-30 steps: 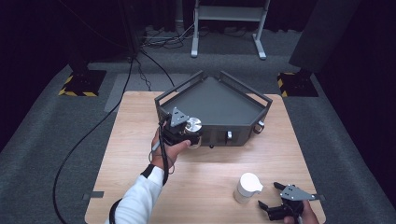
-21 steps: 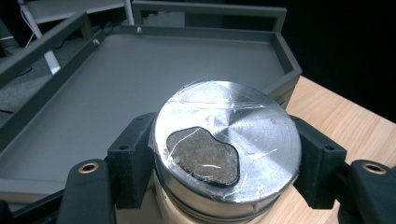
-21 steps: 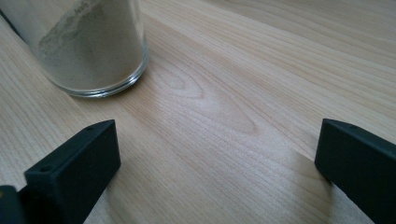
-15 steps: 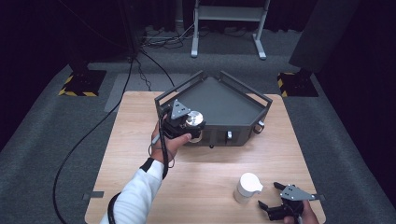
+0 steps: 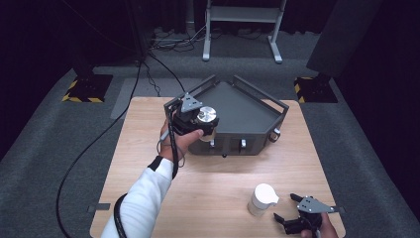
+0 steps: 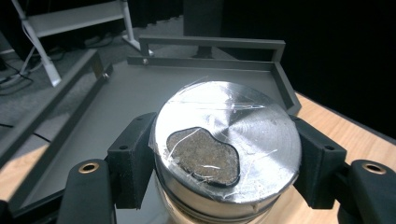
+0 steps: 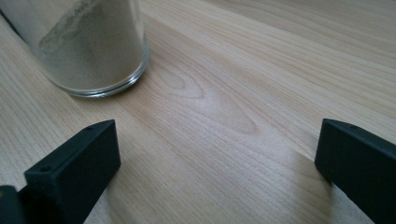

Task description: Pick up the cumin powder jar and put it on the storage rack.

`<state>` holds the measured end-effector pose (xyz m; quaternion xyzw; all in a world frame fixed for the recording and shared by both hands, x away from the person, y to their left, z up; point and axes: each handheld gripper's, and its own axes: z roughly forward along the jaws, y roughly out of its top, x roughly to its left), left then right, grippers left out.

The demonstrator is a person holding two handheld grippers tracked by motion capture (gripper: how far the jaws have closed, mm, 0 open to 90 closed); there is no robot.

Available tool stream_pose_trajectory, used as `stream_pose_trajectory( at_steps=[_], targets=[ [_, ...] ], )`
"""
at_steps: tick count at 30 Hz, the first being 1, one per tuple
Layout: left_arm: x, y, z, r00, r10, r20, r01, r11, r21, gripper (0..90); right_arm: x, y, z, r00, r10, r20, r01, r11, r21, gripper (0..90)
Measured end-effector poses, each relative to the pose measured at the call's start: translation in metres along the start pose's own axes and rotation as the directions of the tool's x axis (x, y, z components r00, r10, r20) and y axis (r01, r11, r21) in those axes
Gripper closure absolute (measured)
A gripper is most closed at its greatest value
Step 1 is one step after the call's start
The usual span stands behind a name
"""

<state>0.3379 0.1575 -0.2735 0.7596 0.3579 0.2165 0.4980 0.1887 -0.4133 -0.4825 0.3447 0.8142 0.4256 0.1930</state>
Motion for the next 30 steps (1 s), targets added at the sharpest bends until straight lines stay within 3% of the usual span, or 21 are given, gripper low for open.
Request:
stream_pose_trajectory(
  at_steps=[7,15,20,30],
  targets=[
    [0.003,0.009,0.015,0.9997,0.020,-0.017,-0.020,0.9998,0.003,32.3,0.000,0.000,0.000,1.0000,-0.002,0.001,0.002,1.000,0.000,0.0],
    [0.009,0.013,0.032,0.9994,0.030,-0.019,-0.031,0.9991,-0.028,32.3,0.000,0.000,0.000,1.0000,-0.002,0.001,0.002,1.000,0.001,0.0],
    [0.012,0.018,0.045,0.9985,0.050,-0.020,-0.050,0.9986,-0.014,32.3,0.000,0.000,0.000,1.0000,-0.003,0.001,0.003,1.000,0.001,0.0],
    [0.019,0.016,0.061,0.9991,0.036,-0.024,-0.037,0.9992,-0.016,32.3,0.000,0.000,0.000,1.0000,-0.001,0.002,0.001,1.000,0.001,0.0]
  ],
)
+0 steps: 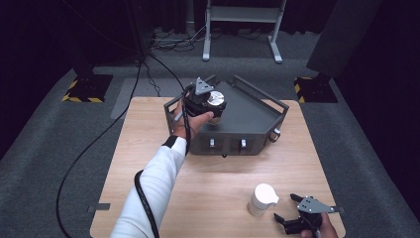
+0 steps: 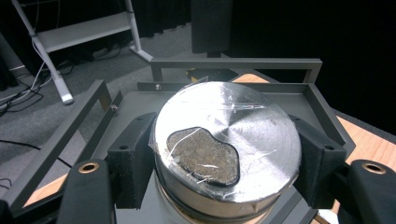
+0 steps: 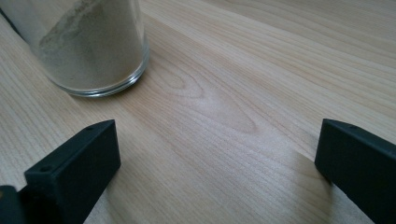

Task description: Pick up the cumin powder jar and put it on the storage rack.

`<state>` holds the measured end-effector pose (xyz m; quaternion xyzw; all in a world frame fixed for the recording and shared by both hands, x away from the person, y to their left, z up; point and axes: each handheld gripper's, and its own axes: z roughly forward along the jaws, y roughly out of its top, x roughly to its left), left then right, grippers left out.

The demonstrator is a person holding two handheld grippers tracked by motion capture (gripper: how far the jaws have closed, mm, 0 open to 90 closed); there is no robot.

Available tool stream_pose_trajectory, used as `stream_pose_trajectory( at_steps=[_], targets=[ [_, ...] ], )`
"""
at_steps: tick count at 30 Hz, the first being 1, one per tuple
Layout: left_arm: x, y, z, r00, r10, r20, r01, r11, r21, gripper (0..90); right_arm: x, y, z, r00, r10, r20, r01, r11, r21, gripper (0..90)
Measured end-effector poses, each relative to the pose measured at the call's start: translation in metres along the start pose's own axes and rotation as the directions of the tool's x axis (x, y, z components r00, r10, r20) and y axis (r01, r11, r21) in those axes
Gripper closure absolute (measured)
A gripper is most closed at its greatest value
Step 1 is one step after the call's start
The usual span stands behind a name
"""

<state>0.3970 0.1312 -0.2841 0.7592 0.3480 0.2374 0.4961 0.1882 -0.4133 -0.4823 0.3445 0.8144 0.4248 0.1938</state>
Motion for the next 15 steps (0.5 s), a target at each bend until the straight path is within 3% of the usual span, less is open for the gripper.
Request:
stream_pose_trajectory(
  at_steps=[15],
  targets=[
    [0.002,-0.011,0.010,0.9994,-0.027,-0.022,0.027,0.9996,0.010,32.3,0.000,0.000,0.000,1.0000,0.000,0.000,0.000,1.000,-0.001,0.0]
  ],
)
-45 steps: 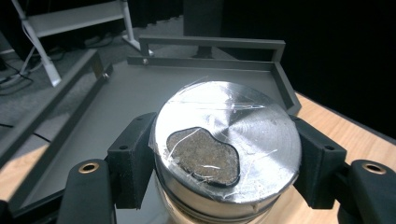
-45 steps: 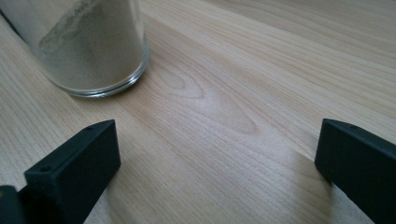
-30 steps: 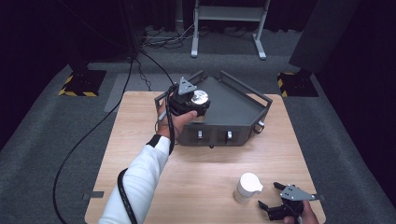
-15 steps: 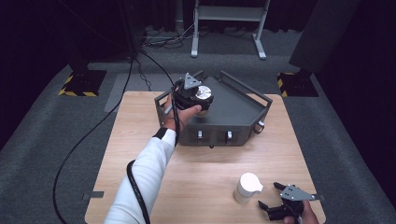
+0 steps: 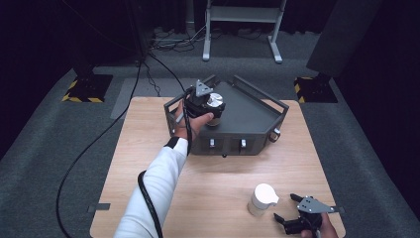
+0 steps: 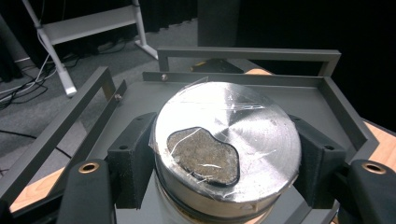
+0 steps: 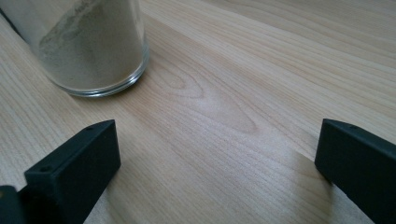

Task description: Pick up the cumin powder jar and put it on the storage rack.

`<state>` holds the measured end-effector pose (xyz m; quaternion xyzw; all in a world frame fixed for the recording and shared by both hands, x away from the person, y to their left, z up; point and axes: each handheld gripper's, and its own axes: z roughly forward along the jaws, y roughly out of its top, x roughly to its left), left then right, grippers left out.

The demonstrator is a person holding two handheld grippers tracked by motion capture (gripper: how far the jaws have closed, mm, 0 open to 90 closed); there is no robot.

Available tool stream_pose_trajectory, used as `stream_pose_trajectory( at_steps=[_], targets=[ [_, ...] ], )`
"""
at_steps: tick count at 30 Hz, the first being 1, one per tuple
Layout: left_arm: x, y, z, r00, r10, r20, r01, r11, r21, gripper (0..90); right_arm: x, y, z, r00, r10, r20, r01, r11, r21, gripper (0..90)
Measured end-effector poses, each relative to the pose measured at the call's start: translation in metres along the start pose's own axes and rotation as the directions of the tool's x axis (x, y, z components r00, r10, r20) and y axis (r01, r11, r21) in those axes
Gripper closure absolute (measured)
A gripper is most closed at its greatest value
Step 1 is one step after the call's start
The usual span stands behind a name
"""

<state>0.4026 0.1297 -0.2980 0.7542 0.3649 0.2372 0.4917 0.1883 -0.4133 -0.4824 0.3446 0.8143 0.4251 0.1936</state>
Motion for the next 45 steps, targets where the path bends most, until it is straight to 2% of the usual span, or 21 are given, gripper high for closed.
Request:
stream_pose_trajectory(
  at_steps=[9,14,25,27,29,30,33,36,38,45],
  targets=[
    [0.004,-0.008,0.005,0.9999,-0.012,0.006,0.012,0.9999,-0.001,32.3,0.000,0.000,0.000,1.0000,0.000,0.000,0.000,1.000,0.000,0.0],
    [0.004,-0.010,0.008,1.0000,-0.005,0.002,0.005,0.9999,0.014,32.3,0.000,0.000,0.000,1.0000,0.000,0.000,0.000,1.000,0.000,0.0],
    [0.006,-0.014,0.011,0.9995,-0.028,0.018,0.028,0.9996,0.007,31.7,0.000,0.000,0.000,1.0000,0.000,0.000,0.000,1.000,0.000,0.0],
    [0.005,-0.016,0.010,0.9996,-0.028,0.002,0.028,0.9996,-0.005,30.2,0.000,0.000,0.000,1.0000,0.000,0.000,0.000,1.000,0.000,0.0],
    [0.004,-0.018,0.007,0.9993,-0.036,-0.004,0.036,0.9988,-0.032,21.5,0.000,0.000,0.000,1.0000,-0.001,-0.002,0.001,1.000,0.000,0.0],
    [0.004,-0.017,0.005,0.9994,-0.034,-0.008,0.034,0.9986,-0.041,21.4,0.000,0.000,0.000,1.0000,-0.001,-0.002,0.001,1.000,0.000,0.0],
    [0.001,-0.013,0.001,0.9996,-0.017,-0.021,0.016,0.9986,-0.051,10.9,0.000,0.000,0.000,1.0000,-0.001,-0.001,0.001,1.000,0.000,0.0],
    [-0.003,-0.007,-0.007,0.9992,0.012,-0.038,-0.014,0.9984,-0.056,5.9,0.000,0.000,0.000,1.0000,-0.002,-0.001,0.002,1.000,0.000,0.0],
    [-0.003,-0.005,-0.013,0.9987,0.033,-0.039,-0.036,0.9976,-0.059,3.8,0.000,0.000,0.000,1.0000,0.000,-0.002,0.000,1.000,0.001,0.0],
    [-0.004,-0.007,-0.039,0.9977,0.042,-0.054,-0.046,0.9961,-0.075,1.1,0.000,0.000,0.000,1.0000,-0.002,-0.004,0.002,1.000,0.001,0.0]
  ],
)
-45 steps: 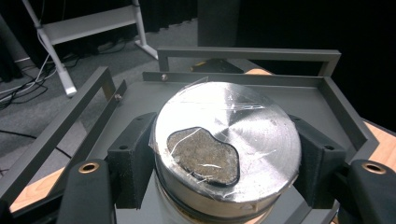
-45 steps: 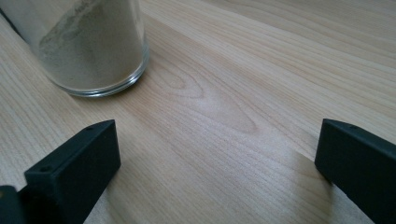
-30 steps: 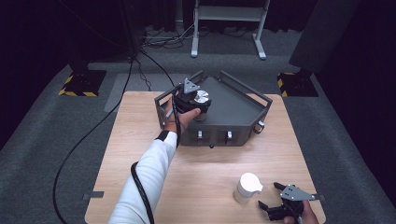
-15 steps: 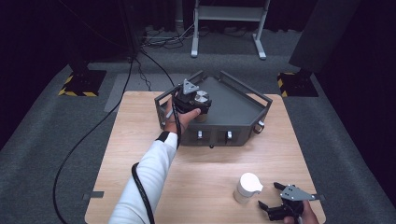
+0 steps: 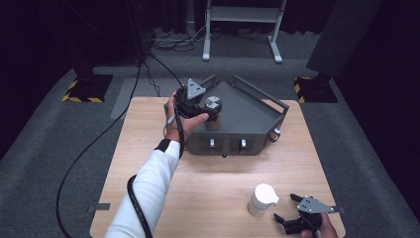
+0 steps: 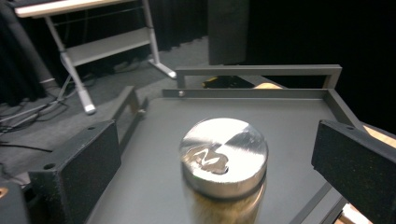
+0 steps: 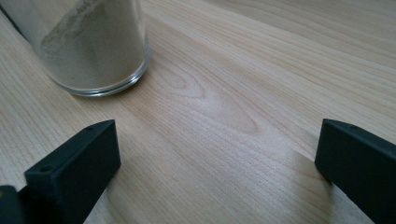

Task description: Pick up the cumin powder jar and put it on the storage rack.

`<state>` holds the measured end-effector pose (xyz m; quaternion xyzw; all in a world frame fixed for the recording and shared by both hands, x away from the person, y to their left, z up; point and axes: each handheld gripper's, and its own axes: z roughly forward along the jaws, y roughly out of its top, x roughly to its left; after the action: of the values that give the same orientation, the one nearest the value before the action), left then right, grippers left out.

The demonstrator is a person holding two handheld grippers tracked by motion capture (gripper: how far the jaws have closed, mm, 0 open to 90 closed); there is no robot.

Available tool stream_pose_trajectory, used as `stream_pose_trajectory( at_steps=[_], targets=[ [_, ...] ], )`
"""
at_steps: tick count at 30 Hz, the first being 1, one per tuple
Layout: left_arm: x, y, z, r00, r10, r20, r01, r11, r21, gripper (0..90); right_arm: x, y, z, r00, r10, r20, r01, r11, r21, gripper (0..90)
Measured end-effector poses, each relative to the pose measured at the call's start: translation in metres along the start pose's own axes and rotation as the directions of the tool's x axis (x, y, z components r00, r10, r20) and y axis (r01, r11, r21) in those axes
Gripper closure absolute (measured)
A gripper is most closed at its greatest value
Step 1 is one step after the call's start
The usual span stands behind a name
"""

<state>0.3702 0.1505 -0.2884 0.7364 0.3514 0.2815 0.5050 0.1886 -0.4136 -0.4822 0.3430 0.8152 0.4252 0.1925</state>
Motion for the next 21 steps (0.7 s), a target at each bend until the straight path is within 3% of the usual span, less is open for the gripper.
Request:
stream_pose_trajectory(
  at_steps=[3,7,10,15,21],
  targets=[
    [0.001,-0.001,-0.011,1.0000,0.003,0.008,-0.003,0.9999,-0.012,1.0,0.000,0.000,0.000,1.0000,-0.002,-0.002,0.002,1.000,0.000,0.0],
    [0.006,-0.007,-0.026,0.9975,0.030,0.064,-0.029,0.9992,-0.029,0.9,0.000,0.000,0.000,1.0000,-0.002,-0.002,0.002,1.000,0.000,0.0],
    [0.003,-0.010,-0.037,0.9964,0.042,0.074,-0.040,0.9988,-0.027,0.5,0.000,0.000,0.000,1.0000,-0.001,-0.002,0.001,1.000,-0.001,0.0],
    [-0.007,-0.020,-0.053,0.9982,0.031,0.051,-0.028,0.9983,-0.051,0.4,0.000,0.000,0.000,1.0000,0.000,-0.003,0.000,1.000,0.000,0.0],
    [-0.007,-0.032,-0.069,0.9941,0.044,0.099,-0.038,0.9969,-0.069,0.4,-0.001,0.000,0.000,1.0000,-0.002,-0.004,0.002,1.000,0.000,0.0]
  ],
)
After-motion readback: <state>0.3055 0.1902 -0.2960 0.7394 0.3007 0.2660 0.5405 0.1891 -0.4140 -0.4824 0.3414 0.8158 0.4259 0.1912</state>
